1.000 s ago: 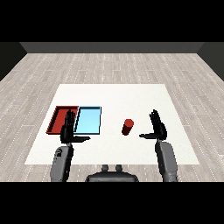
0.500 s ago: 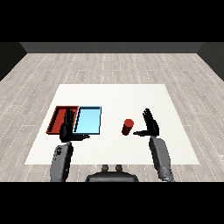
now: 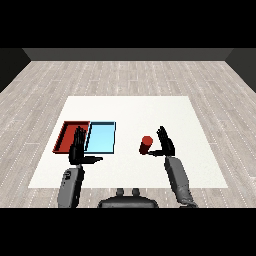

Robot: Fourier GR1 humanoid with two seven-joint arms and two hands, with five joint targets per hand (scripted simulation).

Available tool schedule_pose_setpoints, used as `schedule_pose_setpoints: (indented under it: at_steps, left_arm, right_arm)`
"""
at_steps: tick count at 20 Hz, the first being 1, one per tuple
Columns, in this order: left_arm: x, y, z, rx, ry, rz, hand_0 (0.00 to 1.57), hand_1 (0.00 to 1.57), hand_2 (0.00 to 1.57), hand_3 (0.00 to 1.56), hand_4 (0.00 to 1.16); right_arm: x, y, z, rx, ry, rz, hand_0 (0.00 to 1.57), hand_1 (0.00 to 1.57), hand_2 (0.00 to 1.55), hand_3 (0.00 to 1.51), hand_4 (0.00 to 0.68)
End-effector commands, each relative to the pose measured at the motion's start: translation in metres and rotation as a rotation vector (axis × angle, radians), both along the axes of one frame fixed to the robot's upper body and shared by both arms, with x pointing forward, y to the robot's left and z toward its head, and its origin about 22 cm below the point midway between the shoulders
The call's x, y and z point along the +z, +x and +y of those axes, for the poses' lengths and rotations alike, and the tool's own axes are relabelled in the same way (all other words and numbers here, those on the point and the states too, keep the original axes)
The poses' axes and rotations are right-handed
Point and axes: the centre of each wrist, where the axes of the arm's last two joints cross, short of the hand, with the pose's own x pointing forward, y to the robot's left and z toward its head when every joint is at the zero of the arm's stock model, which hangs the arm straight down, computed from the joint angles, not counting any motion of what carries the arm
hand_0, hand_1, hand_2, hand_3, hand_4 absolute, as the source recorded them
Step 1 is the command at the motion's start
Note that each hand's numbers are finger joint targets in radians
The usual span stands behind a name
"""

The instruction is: Pick the red can and put it in the red box

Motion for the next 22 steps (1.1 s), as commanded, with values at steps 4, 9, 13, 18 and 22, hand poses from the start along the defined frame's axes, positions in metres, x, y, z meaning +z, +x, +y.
schedule_pose_setpoints:
  at_steps: [4, 9, 13, 18, 22]
  left_arm:
    - [0.004, -0.004, 0.002, -0.009, 0.006, 0.020, 0.00, 0.00, 0.00, 0.00, 0.00]
    - [0.015, 0.009, 0.002, 0.009, 0.013, 0.010, 0.00, 0.00, 0.00, 0.00, 0.00]
    - [0.015, -0.003, 0.002, -0.015, 0.014, 0.000, 0.00, 0.00, 0.00, 0.00, 0.00]
    - [0.003, -0.015, 0.002, 0.011, 0.015, -0.014, 0.00, 0.00, 0.00, 0.00, 0.00]
    - [0.018, -0.007, 0.001, 0.014, 0.021, -0.030, 0.00, 0.00, 0.00, 0.00, 0.00]
  right_arm:
    - [-0.028, 0.000, 0.029, 0.024, 0.003, 0.038, 0.00, 0.00, 0.00, 0.00, 0.000]
    - [-0.030, 0.002, 0.019, 0.012, 0.021, 0.046, 0.00, 0.00, 0.00, 0.00, 0.000]
    - [-0.024, -0.001, 0.015, 0.044, 0.008, 0.048, 0.00, 0.00, 0.00, 0.00, 0.000]
    - [-0.012, 0.030, 0.052, 0.068, 0.042, 0.064, 0.00, 0.00, 0.00, 0.00, 0.000]
    - [-0.012, 0.013, 0.048, 0.043, 0.029, 0.069, 0.00, 0.00, 0.00, 0.00, 0.000]
